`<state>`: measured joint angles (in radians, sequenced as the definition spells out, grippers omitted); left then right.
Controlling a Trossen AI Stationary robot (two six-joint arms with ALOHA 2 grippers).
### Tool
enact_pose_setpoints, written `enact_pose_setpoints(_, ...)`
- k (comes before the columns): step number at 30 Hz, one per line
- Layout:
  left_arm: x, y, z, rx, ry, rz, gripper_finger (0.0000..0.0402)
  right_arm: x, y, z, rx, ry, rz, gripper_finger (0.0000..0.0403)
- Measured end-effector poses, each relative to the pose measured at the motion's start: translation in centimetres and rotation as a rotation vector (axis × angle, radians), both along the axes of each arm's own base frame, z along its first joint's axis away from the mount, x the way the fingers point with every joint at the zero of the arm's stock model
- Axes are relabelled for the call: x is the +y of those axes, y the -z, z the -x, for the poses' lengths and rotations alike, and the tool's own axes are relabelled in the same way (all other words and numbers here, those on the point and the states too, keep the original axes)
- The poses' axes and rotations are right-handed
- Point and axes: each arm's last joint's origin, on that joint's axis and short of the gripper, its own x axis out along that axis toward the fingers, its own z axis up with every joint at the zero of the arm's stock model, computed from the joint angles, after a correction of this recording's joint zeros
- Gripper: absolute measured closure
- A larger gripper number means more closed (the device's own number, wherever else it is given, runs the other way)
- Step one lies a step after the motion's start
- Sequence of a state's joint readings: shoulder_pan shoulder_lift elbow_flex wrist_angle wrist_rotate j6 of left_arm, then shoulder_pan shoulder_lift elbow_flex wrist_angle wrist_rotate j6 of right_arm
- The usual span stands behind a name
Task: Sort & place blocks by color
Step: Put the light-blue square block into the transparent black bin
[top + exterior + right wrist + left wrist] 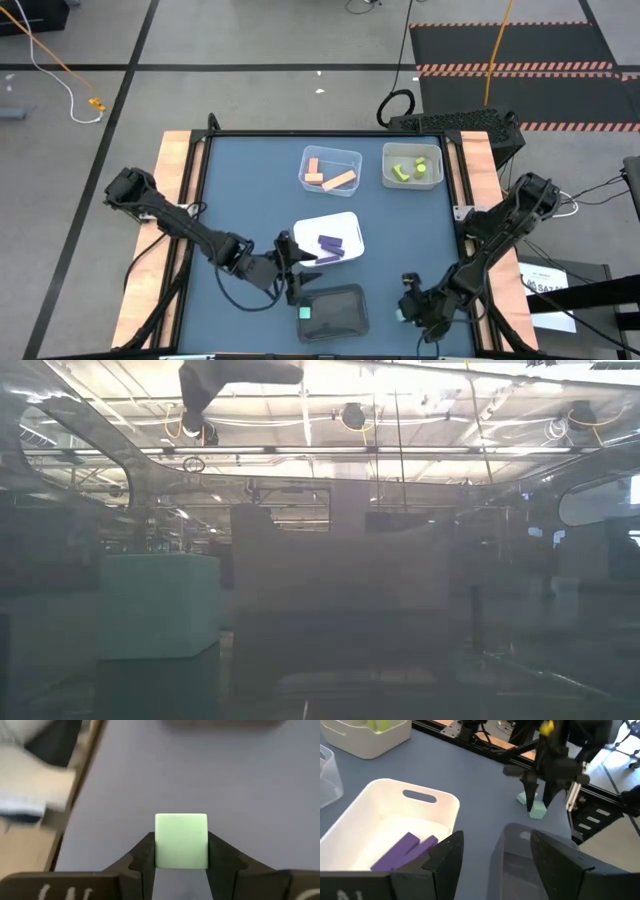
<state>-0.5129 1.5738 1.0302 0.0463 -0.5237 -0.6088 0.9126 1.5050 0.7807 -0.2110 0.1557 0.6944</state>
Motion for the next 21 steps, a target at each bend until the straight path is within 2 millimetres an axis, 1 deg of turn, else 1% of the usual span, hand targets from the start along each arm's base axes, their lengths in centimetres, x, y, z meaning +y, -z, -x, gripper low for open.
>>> enact_pose_setpoints(3,-0.4,0.0,0.2,0.002,0.014,-0.001,0.0172,-0.7,-1.6,-0.5,-0.120,0.027,0.010,0.0290)
enact_pose_setpoints(5,-0.6,0.1,0.4,0.009,0.020,-0.005,0.0172,-1.4,-3.0,-0.8,-0.223,0.032,0.030,0.0290)
enact_pose_setpoints(10,-0.7,0.2,0.5,0.019,0.026,-0.012,0.0172,-3.5,-6.8,-2.0,-0.554,0.081,0.192,0.0290)
enact_pose_setpoints(15,-0.7,0.2,0.5,0.020,0.033,-0.033,0.0172,-5.9,-10.0,-4.5,-0.839,0.133,0.364,0.0290)
enact_pose_setpoints(17,-0.7,0.2,0.4,0.020,0.036,-0.040,0.0172,-6.9,-11.2,-5.6,-0.948,0.157,0.409,0.0290)
enact_pose_setpoints(21,-0.7,0.2,0.4,0.020,0.044,-0.055,0.0172,-9.1,-13.3,-7.2,-1.139,0.134,0.460,0.0290)
